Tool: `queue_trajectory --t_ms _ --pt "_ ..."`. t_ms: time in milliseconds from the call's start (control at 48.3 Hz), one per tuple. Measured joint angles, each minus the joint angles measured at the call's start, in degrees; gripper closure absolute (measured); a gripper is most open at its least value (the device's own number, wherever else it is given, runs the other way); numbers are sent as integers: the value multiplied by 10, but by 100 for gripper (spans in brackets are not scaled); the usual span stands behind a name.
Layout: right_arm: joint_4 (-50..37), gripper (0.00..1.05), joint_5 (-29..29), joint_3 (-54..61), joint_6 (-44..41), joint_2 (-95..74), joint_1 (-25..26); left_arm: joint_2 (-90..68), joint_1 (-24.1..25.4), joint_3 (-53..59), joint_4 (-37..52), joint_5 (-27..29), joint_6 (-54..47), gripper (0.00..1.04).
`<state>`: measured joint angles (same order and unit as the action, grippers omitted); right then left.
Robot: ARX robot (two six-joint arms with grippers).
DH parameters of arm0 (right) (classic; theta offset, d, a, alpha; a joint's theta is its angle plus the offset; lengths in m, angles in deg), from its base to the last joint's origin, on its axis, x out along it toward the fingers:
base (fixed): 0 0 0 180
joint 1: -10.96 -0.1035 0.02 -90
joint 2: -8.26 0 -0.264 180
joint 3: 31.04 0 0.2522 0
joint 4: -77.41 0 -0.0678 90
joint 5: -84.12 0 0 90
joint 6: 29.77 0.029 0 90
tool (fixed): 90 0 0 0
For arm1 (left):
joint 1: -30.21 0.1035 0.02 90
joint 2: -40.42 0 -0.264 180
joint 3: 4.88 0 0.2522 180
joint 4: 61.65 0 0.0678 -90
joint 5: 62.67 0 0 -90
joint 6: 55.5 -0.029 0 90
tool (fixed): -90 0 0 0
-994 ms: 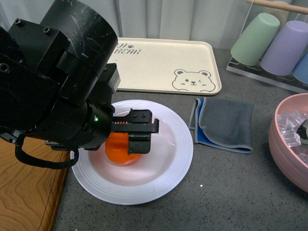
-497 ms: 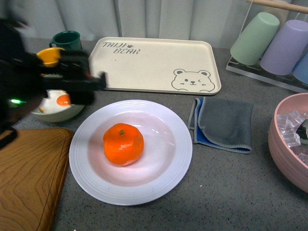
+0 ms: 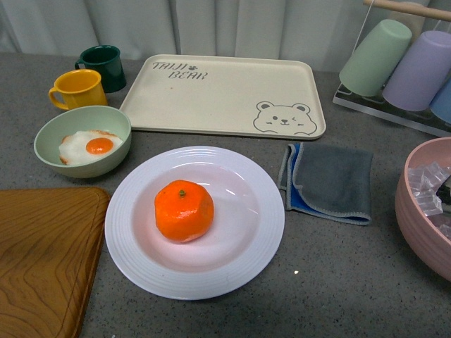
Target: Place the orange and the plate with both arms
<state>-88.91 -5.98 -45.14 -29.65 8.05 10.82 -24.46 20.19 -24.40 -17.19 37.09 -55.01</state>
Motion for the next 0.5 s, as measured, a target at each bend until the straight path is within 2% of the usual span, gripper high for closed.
queue_trajectory --t_ms 373,435,497 --pt "0 9 0 0 0 0 0 155 43 39 -115 -43 0 101" --pt "0 9 0 0 0 0 0 195 71 45 -149 -84 -1 101" --pt "0 9 0 0 0 0 0 222 90 45 -173 -93 -1 101"
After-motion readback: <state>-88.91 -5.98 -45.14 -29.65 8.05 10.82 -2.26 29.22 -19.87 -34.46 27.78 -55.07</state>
